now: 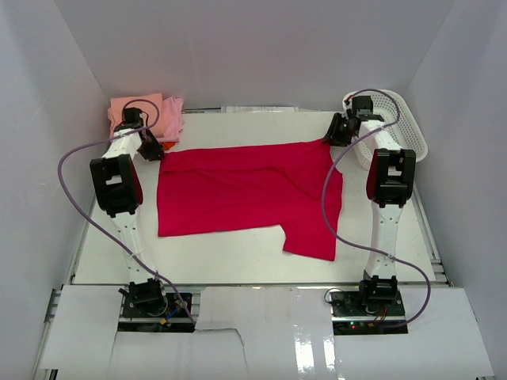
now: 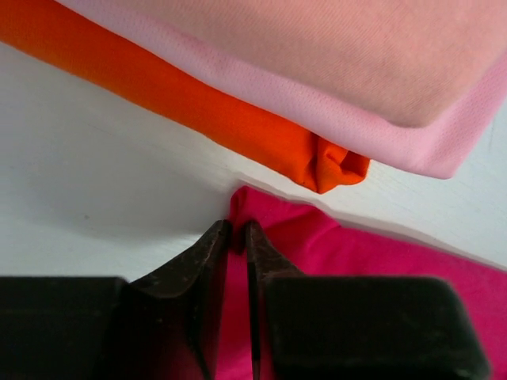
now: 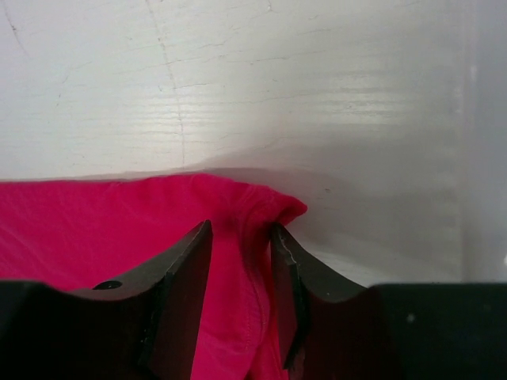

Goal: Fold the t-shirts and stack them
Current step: Fold the flattened tshirt in 1/3 of the way

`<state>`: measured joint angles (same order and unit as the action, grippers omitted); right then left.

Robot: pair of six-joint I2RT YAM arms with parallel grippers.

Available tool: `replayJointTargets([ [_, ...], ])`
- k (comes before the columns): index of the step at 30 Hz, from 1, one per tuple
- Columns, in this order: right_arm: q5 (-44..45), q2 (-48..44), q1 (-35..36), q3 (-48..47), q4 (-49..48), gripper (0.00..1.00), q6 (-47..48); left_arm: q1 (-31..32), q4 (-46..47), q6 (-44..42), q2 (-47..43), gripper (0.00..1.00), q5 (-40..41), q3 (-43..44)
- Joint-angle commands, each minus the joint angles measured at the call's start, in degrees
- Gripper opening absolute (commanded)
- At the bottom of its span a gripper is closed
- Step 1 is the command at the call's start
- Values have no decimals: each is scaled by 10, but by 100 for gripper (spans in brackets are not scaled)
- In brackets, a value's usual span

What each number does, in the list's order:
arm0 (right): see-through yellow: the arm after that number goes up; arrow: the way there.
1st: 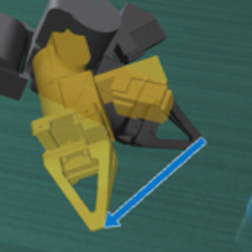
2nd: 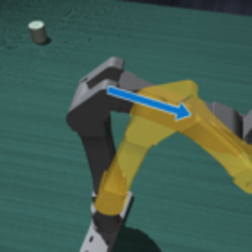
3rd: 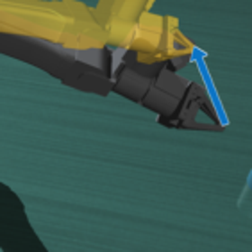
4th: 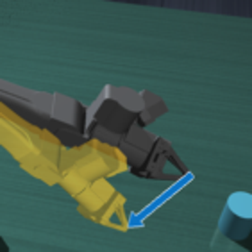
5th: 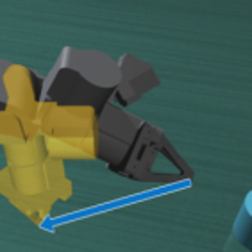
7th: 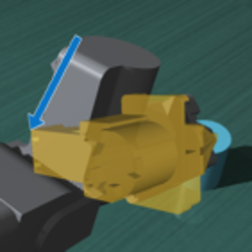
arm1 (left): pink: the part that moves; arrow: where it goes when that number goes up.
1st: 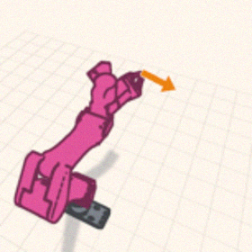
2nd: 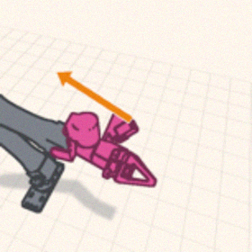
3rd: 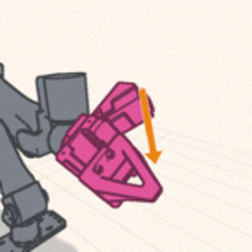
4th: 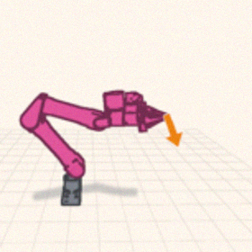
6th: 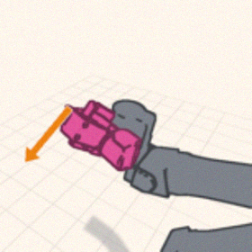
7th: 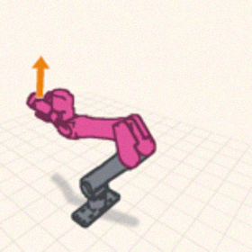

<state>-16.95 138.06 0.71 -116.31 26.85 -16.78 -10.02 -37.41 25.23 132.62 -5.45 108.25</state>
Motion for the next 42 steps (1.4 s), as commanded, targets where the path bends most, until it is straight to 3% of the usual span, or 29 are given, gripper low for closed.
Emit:
replayJointTargets([
  [1, 5, -53, 9, -1, -15, 42, 23, -5, 7, -4, -65, 29, 46, -9],
  [9, 17, -135, 26, -1, 16, 45, 53, -5, 7, -13, -162, 34, 64, -8],
  [15, 53, -217, 71, 69, 42, 49, 89, -2, 6, -28, -255, 35, 20, -91],
  [20, 3, -244, 116, 130, 43, 53, 126, 25, 4, -63, -305, 35, 28, -152],
  [26, -42, -233, 177, 148, 42, 57, 148, 67, -2, -91, -323, 35, 91, -195],
  [32, -21, -185, 247, 108, 37, 62, 124, 59, 0, -56, -303, 38, 26, -222],
  [34, -18, -169, 261, 92, 34, 50, 117, 50, 17, -35, -305, 38, -1, -243],
  [37, -25, -127, 284, 49, 41, 45, 99, 32, 52, -12, -317, 38, -53, -279],
  [42, -22, -68, 314, -18, 34, 53, 73, 28, 82, 0, -322, 39, -76, -299],
])
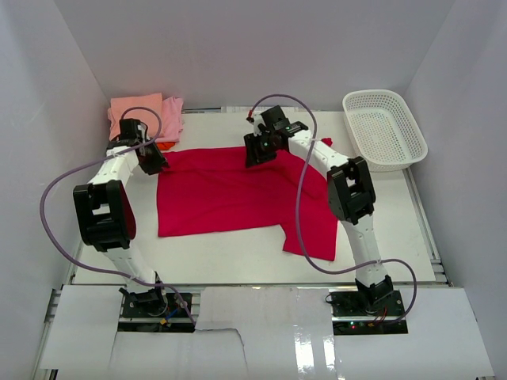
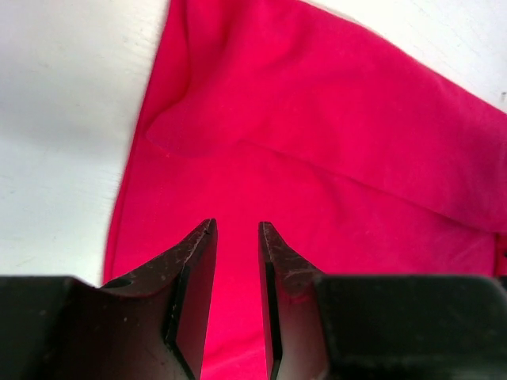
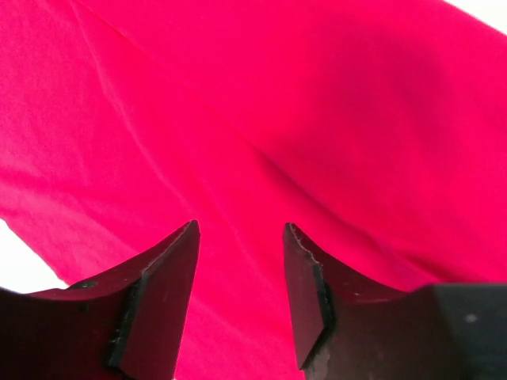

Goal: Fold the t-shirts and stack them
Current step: Fold the flattened tshirt in 1/3 of the way

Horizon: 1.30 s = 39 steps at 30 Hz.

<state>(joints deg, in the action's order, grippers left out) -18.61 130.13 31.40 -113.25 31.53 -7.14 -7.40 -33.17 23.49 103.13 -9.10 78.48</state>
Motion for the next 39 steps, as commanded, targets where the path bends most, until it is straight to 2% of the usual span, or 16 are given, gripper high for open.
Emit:
replayJointTargets([
  [1, -16, 18, 9, -55, -19, 56, -30, 3, 41, 18, -25, 39, -41, -2],
  [3, -32, 41, 9, -79, -17, 57, -42, 3, 40, 15, -17, 39, -41, -1],
  [6, 4, 55, 23, -111, -9, 59, -15, 2, 39, 8, -16, 39, -32, -3],
  [8, 23, 50, 30, -104, -6, 59, 7, 2, 39, 7, -17, 39, -26, -5],
  [11, 136, 13, 31, -57, 2, 59, 64, 3, 40, 3, -17, 39, -29, -5],
  [13, 152, -22, 11, -23, -1, 61, 86, 3, 40, 2, -18, 39, -29, -5],
  [18, 13, -78, -80, 82, -20, 61, 51, 3, 58, -2, -24, 39, -35, -27],
  [22, 3, -140, -130, 160, -59, 61, 50, 0, 78, -2, -32, 39, -47, -46],
  [26, 2, -146, -154, 178, -58, 61, 53, -8, 90, 2, -36, 39, -70, -53],
  [29, -37, -129, -174, 175, -60, 60, 43, -10, 95, 5, -43, 39, -80, -60],
  [39, -63, -87, -182, 182, -64, 58, 40, -10, 98, 5, -57, 39, -87, -70],
])
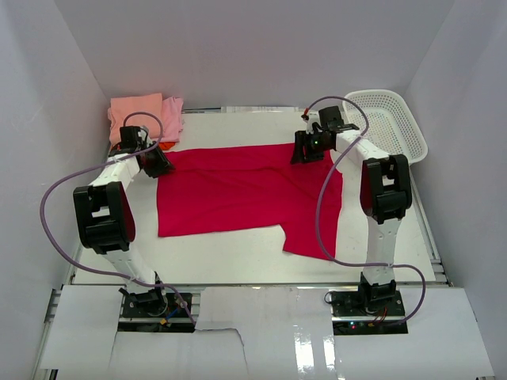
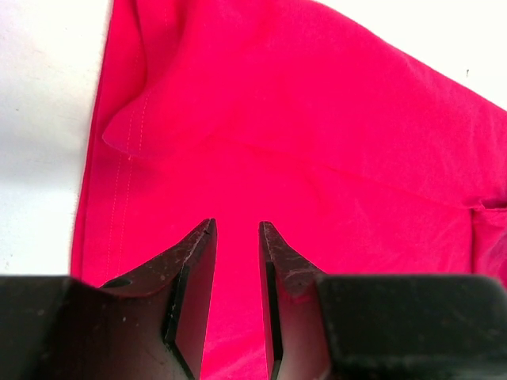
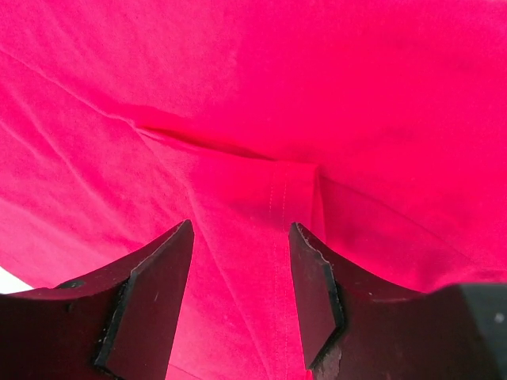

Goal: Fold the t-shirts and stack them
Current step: Fold the flattened tshirt in 1/3 of the way

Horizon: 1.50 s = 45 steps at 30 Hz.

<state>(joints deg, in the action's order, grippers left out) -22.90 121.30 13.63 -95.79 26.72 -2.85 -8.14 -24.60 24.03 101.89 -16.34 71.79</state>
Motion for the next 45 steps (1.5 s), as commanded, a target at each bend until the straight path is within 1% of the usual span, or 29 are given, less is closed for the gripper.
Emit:
replayJointTargets([
  [1, -21, 1, -5, 11, -20, 58, 0, -3, 13, 0, -45, 39, -15, -4],
  [4, -21, 3, -8, 31, -31, 58, 0, -2, 14, 0, -46, 39, -18, -4],
  [15, -18, -3, -24, 56, -54, 59, -3, -2, 14, -1, -49, 39, -19, -7],
  [24, -26, 3, -35, 53, -60, 59, -6, -2, 16, 0, -50, 39, -21, -9],
  [28, -45, 17, -37, 48, -62, 54, -11, -2, 16, 0, -49, 39, -23, -9],
  [37, -72, 38, -37, 48, -69, 54, -11, -2, 17, 0, -49, 39, -26, -10],
  [38, -72, 39, -37, 46, -68, 52, -12, -2, 17, 1, -49, 39, -26, -10],
  [39, -75, 40, -37, 45, -69, 47, -13, -2, 18, 1, -49, 39, -26, -11],
  [40, -76, 39, -37, 45, -68, 37, -14, -2, 18, 1, -49, 39, -26, -11],
  [41, -77, 39, -37, 45, -68, 33, -15, -2, 18, 1, -49, 39, -26, -11],
  [45, -80, 29, -37, 48, -69, 27, -15, -2, 19, 2, -49, 39, -28, -12],
])
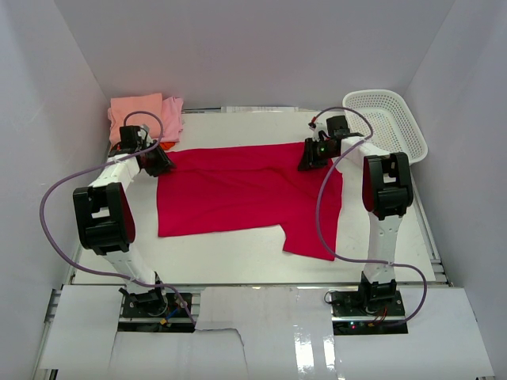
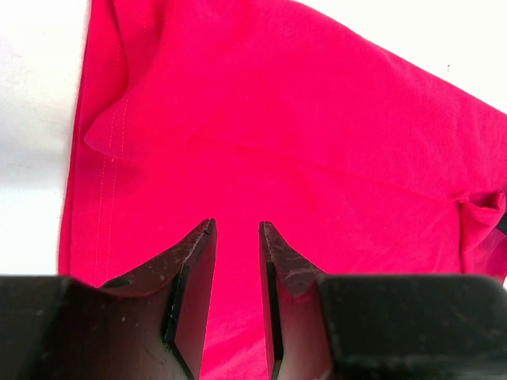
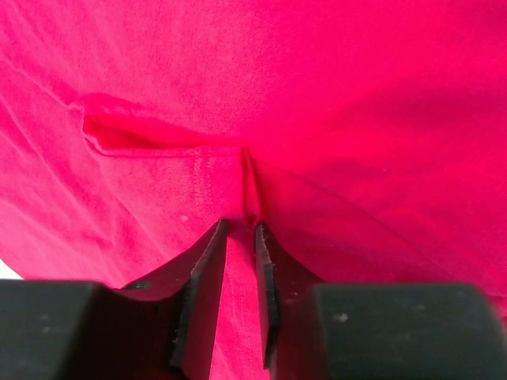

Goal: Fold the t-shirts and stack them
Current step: Fold the flattened tshirt in 1/3 of the way

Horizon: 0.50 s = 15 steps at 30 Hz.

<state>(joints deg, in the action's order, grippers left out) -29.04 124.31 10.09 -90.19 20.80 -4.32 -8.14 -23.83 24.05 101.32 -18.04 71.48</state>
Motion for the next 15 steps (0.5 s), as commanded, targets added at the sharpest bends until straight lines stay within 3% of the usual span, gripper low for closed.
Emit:
replayJointTargets([
  [1, -19, -6, -2, -7, -10, 23, -1, -2, 11, 2, -43, 39, -12, -9],
  [7, -27, -35, 5, 13, -11, 9, -1, -2, 13, 3, -44, 39, -16, -12],
  [15, -72, -82, 19, 61, -1, 8, 0, -2, 15, 4, -46, 39, -21, -13],
])
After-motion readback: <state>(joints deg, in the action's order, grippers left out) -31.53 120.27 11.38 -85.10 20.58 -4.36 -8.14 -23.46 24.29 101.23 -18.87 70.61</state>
